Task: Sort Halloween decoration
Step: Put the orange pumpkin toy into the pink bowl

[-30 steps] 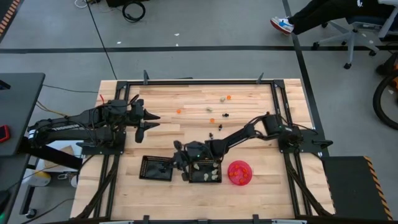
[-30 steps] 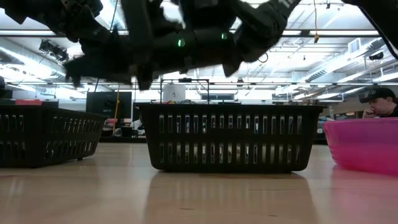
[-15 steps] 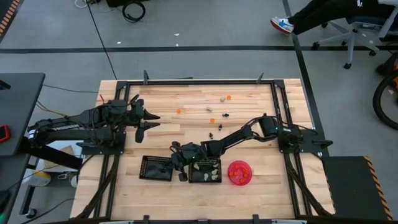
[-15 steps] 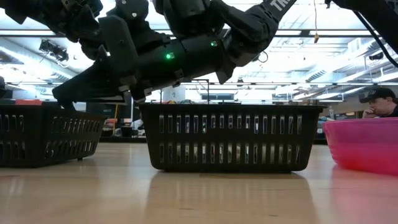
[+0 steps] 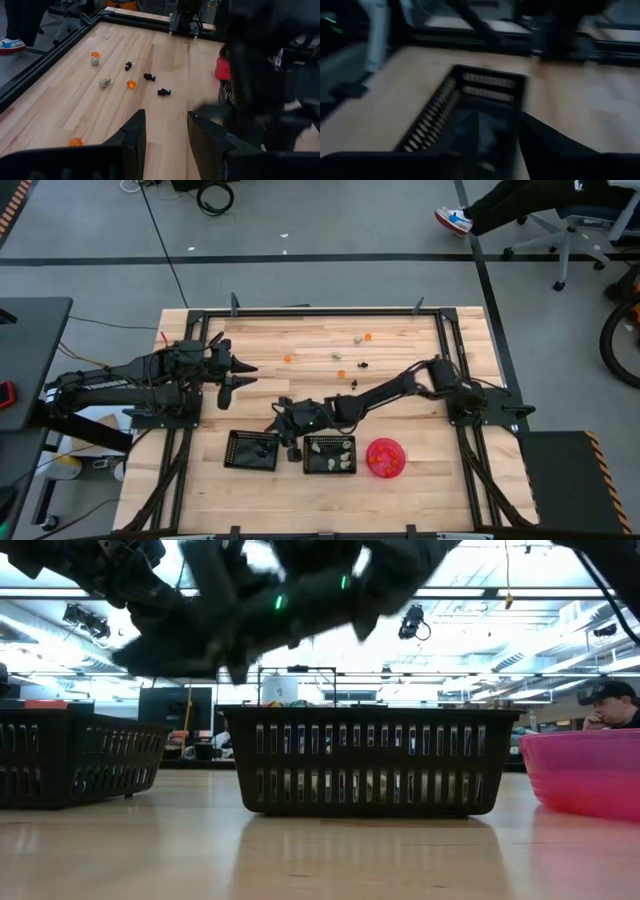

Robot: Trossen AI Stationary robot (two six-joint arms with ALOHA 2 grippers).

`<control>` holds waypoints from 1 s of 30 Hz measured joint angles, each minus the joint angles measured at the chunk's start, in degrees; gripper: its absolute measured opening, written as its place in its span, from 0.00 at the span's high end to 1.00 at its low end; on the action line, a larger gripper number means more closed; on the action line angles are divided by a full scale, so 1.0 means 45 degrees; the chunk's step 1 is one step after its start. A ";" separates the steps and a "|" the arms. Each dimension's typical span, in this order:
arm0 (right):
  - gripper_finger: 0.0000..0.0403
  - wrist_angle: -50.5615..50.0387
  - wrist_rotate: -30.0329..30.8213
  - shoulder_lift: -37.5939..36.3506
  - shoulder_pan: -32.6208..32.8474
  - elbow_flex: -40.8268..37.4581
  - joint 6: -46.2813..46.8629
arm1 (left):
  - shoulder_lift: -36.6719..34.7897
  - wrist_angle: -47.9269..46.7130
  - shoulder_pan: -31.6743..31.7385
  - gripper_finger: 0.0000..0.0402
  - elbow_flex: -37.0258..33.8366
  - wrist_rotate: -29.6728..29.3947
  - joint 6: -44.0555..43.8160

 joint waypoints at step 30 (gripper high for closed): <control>0.61 -0.3849 0.5343 -0.5882 -0.3539 -0.8428 0.4267 | 0.0000 0.0015 -0.0003 0.71 0.0000 -0.0029 -0.0005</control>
